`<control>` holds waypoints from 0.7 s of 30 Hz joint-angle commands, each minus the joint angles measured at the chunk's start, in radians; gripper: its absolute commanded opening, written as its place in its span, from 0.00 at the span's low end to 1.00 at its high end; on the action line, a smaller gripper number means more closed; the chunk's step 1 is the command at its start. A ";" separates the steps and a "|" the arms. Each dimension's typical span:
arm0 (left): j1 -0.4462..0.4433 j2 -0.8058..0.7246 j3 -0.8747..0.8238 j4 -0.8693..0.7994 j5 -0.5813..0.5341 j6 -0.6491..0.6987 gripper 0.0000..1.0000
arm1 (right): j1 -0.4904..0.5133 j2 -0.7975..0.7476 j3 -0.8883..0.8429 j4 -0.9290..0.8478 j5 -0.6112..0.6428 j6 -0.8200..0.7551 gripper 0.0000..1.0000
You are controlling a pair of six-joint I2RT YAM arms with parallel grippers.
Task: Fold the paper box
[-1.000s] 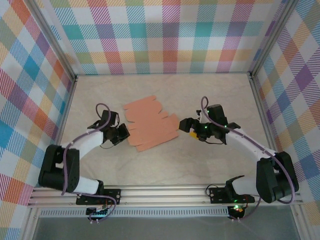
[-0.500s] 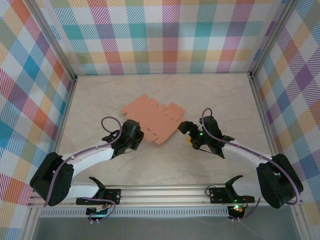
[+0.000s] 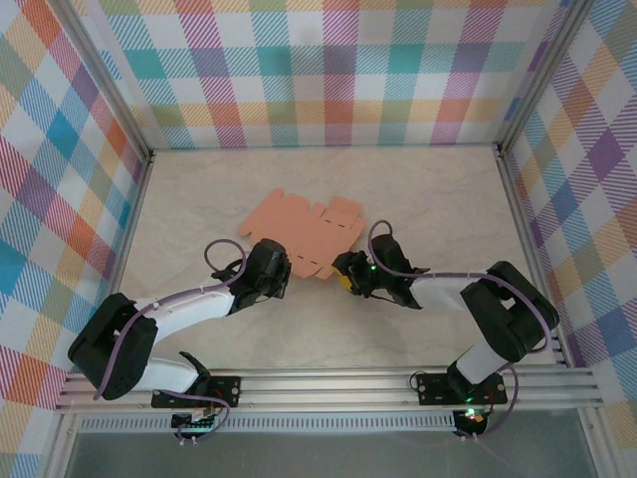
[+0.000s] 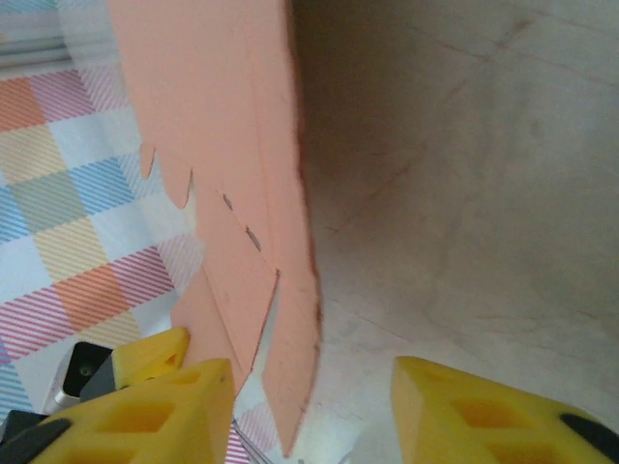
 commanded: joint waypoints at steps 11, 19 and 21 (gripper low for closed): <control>-0.012 0.001 0.041 -0.007 0.028 0.001 0.00 | 0.006 0.063 0.061 0.070 -0.039 0.019 0.19; -0.005 0.011 0.055 -0.065 0.022 0.022 0.51 | 0.001 0.023 0.096 -0.099 -0.015 -0.070 0.03; 0.002 -0.011 0.052 -0.114 -0.002 0.039 0.70 | -0.010 0.009 0.108 -0.156 -0.007 -0.101 0.02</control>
